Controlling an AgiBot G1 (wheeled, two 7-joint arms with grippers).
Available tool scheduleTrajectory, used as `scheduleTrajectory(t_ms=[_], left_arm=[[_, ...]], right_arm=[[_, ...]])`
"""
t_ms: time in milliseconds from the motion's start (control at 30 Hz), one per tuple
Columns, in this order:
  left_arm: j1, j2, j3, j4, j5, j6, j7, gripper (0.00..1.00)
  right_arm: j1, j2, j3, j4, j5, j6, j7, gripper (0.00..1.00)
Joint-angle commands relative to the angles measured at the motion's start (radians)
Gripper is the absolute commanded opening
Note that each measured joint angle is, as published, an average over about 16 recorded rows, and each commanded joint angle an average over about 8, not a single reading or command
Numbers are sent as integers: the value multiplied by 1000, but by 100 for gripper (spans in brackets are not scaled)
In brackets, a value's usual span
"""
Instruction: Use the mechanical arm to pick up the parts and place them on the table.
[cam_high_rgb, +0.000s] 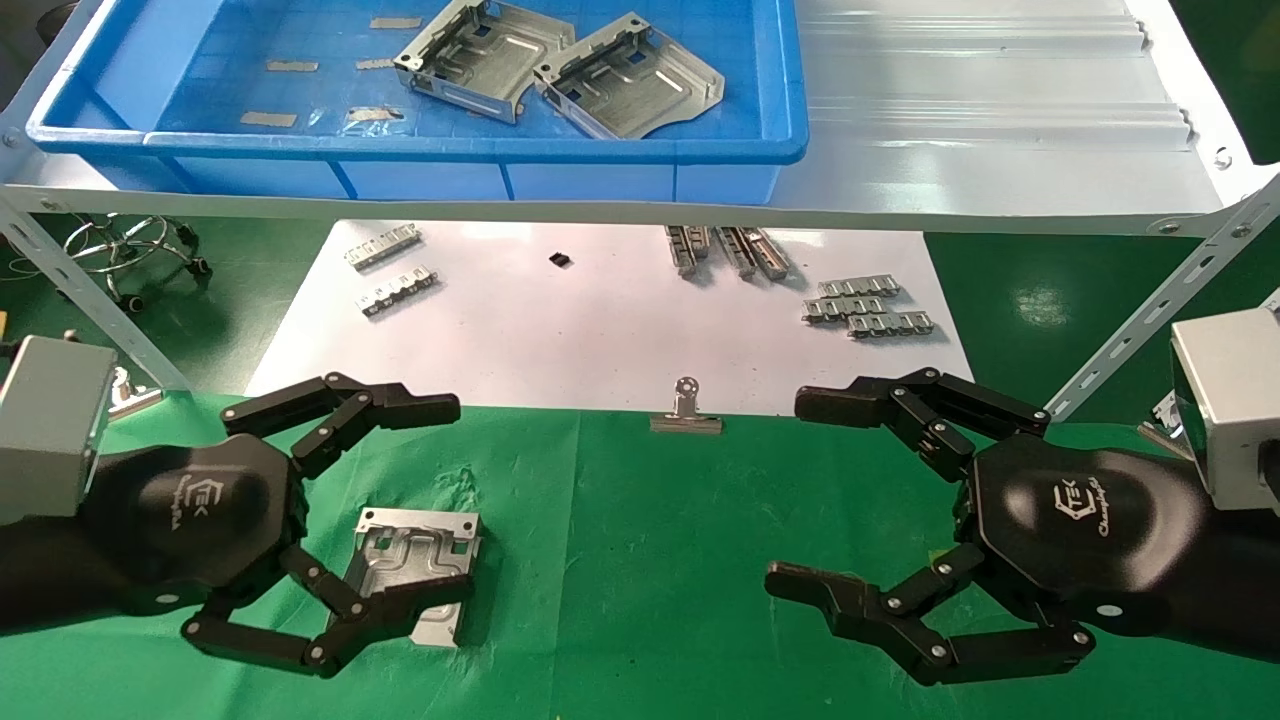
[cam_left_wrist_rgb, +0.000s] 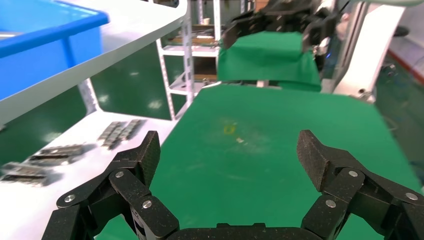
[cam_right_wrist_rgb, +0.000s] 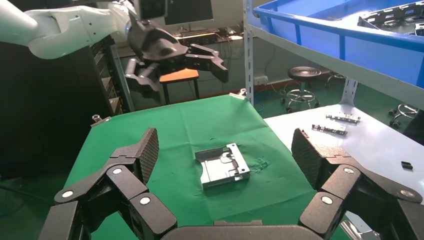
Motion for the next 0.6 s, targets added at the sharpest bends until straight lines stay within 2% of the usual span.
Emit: scheduleTrajectory(t_ms=[33, 300, 600], left_arm=[[20, -9, -16, -42, -13, -4, -35, 100], [87, -40, -70, -186, -59, -17, -151, 100], [98, -45, -78, -205, -68, -20, -160, 100]], right_arm=[[0, 0, 0, 0, 0, 0, 0, 100], [0, 0, 0, 0, 0, 0, 0, 100], [0, 0, 0, 0, 0, 0, 0, 100]])
